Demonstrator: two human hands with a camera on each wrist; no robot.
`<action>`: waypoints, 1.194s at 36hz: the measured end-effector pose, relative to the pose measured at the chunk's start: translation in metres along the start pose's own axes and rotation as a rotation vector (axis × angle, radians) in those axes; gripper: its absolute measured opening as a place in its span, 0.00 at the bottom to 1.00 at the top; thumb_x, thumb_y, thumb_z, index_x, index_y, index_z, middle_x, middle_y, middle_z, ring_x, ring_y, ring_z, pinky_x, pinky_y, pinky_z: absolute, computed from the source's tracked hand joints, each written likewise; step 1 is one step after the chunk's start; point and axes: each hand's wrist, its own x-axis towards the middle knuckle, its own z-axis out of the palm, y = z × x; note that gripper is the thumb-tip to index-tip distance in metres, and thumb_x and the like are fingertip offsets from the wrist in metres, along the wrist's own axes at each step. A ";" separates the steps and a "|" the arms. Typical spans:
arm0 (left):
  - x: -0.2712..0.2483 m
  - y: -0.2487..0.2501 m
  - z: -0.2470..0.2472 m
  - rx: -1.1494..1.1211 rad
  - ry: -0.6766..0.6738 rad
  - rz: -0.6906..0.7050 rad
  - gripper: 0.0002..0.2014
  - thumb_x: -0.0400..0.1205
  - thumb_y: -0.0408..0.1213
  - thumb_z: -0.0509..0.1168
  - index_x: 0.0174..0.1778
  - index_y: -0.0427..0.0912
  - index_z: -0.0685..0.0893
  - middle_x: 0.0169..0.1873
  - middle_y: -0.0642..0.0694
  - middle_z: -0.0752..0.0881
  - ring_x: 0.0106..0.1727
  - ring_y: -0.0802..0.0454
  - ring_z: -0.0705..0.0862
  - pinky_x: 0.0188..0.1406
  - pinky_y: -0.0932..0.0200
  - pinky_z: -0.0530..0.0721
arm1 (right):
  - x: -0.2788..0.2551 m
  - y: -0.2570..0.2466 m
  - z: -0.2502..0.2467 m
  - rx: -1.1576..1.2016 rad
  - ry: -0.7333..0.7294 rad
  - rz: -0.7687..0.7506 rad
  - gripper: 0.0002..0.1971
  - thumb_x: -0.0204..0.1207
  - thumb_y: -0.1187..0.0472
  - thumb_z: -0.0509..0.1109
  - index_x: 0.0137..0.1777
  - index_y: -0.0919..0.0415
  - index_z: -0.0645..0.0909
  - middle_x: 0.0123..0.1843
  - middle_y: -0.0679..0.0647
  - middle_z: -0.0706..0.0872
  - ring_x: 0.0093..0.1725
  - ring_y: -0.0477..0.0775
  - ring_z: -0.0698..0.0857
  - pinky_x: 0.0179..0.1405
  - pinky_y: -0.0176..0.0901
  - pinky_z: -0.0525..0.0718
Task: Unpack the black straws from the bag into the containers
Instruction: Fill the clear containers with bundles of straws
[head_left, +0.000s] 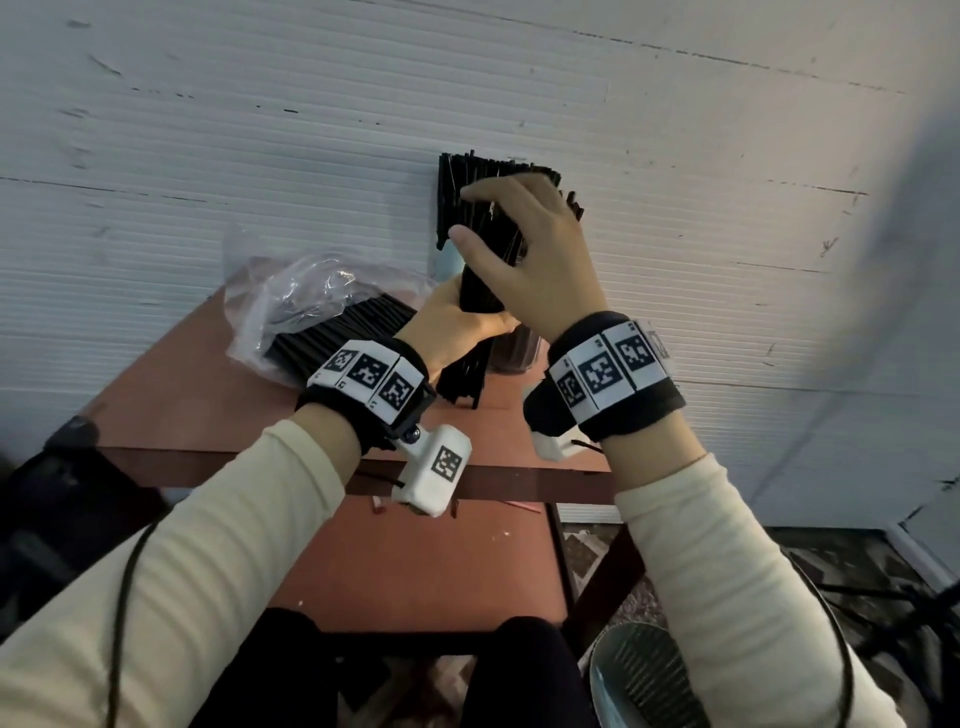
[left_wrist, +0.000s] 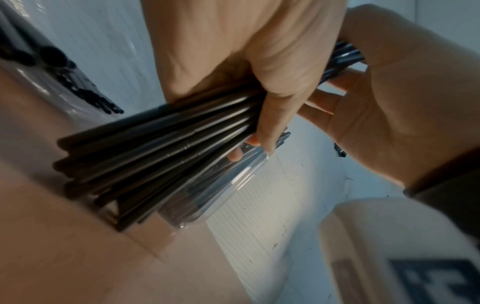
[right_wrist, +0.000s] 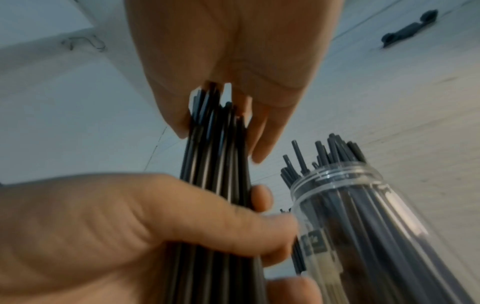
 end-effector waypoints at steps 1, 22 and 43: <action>0.000 -0.002 -0.001 0.008 0.004 -0.011 0.12 0.77 0.30 0.73 0.54 0.46 0.85 0.53 0.44 0.91 0.59 0.51 0.88 0.67 0.47 0.82 | 0.000 0.001 0.002 0.038 -0.040 0.009 0.14 0.77 0.52 0.70 0.60 0.56 0.84 0.56 0.51 0.83 0.56 0.46 0.80 0.59 0.34 0.77; -0.006 -0.015 -0.015 0.102 0.039 -0.092 0.03 0.75 0.32 0.73 0.39 0.42 0.86 0.34 0.48 0.89 0.44 0.51 0.88 0.56 0.52 0.84 | 0.000 -0.004 0.028 0.128 0.012 -0.031 0.08 0.74 0.64 0.72 0.52 0.64 0.84 0.53 0.54 0.84 0.53 0.46 0.82 0.57 0.32 0.79; -0.013 0.002 -0.034 0.426 -0.171 0.044 0.09 0.83 0.50 0.65 0.50 0.50 0.84 0.44 0.48 0.89 0.46 0.59 0.89 0.49 0.63 0.85 | -0.013 -0.011 0.003 0.304 -0.122 0.278 0.49 0.63 0.47 0.83 0.81 0.51 0.58 0.71 0.49 0.65 0.69 0.43 0.70 0.68 0.27 0.73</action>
